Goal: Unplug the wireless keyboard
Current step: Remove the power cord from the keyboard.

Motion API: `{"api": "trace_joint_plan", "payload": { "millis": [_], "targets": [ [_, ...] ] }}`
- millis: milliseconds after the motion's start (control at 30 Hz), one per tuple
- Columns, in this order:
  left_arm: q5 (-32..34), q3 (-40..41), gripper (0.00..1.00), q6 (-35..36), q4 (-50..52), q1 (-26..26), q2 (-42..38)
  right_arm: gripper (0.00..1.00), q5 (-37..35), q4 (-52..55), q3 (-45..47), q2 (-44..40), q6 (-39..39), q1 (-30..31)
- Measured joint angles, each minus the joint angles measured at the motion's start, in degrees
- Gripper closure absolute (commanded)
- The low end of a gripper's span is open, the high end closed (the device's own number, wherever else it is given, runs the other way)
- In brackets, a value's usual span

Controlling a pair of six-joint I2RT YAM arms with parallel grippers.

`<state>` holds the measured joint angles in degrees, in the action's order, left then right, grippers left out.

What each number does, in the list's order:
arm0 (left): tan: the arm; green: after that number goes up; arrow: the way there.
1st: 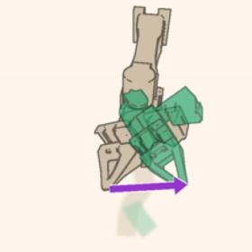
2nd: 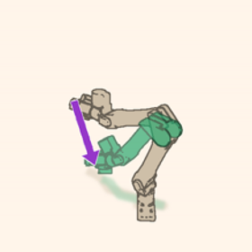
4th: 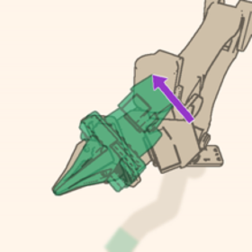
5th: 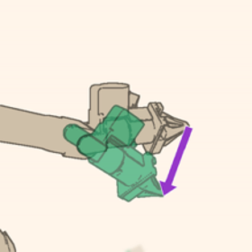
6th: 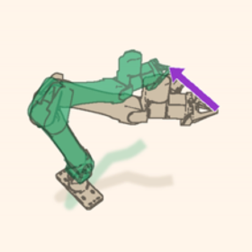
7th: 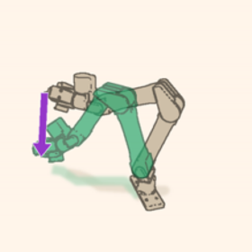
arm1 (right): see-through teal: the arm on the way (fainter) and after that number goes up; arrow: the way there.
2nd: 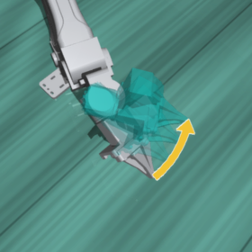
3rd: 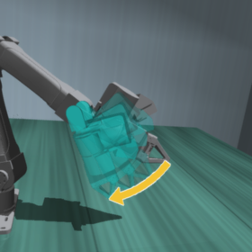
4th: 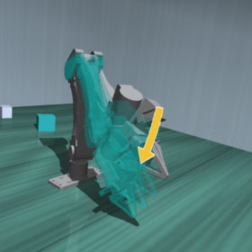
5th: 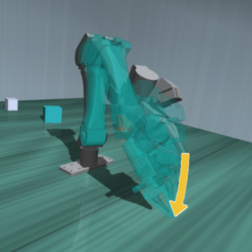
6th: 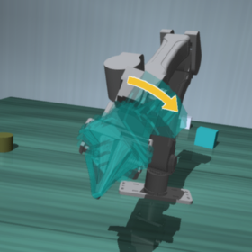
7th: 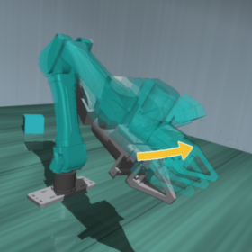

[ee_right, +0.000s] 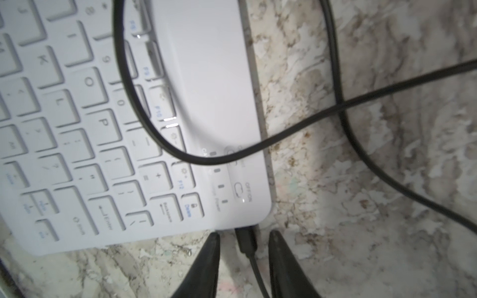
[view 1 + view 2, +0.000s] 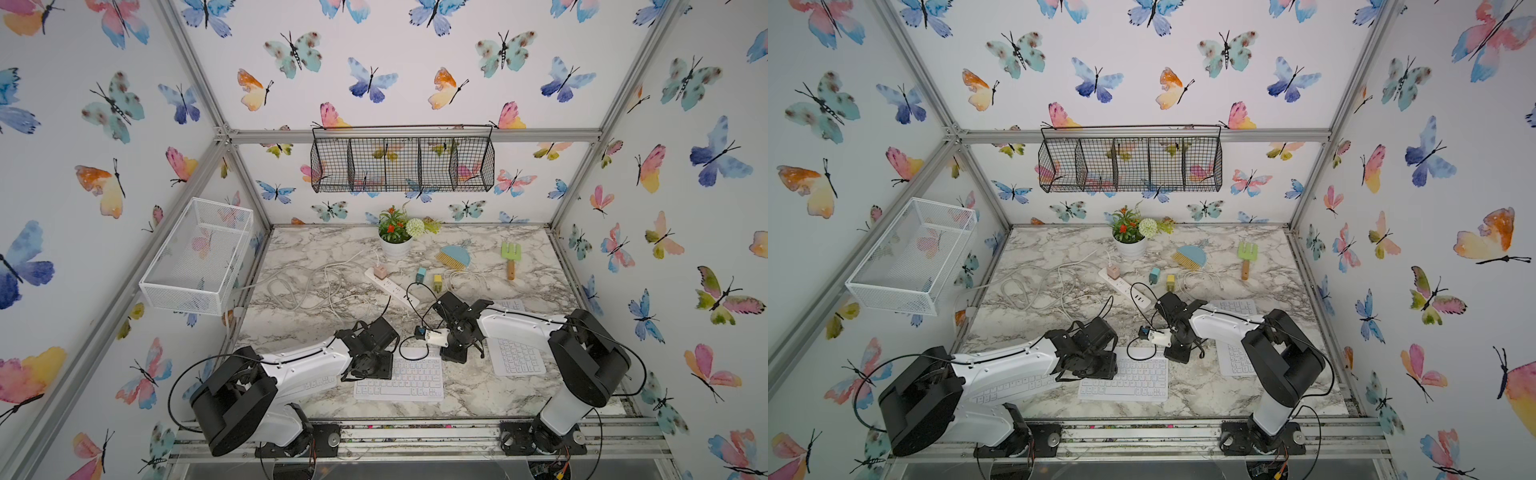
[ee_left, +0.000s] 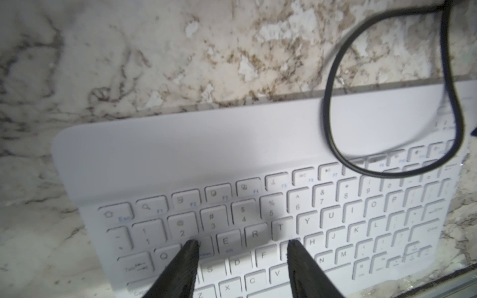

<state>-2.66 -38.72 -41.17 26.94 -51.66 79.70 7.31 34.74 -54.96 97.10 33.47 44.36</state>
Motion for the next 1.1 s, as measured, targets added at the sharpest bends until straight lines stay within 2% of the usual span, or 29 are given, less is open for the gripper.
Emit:
{"api": "trace_joint_plan", "payload": {
  "millis": [333, 600, 1100],
  "targets": [
    [2.40, 0.44, 0.42, 0.02, -2.08, -1.73, 0.66, 0.79, -2.78, 0.68, -1.22, 1.25, -0.26, 1.03],
    [2.47, 1.25, 0.44, 0.02, -5.01, -1.73, 0.87, 0.81, -5.51, 2.43, -3.15, 2.82, -0.20, 2.36],
    [3.89, 1.51, 0.46, 1.03, -4.55, -1.99, 1.46, 0.86, -3.72, -3.08, 3.45, -2.73, 8.76, 2.51]
  ]
}}
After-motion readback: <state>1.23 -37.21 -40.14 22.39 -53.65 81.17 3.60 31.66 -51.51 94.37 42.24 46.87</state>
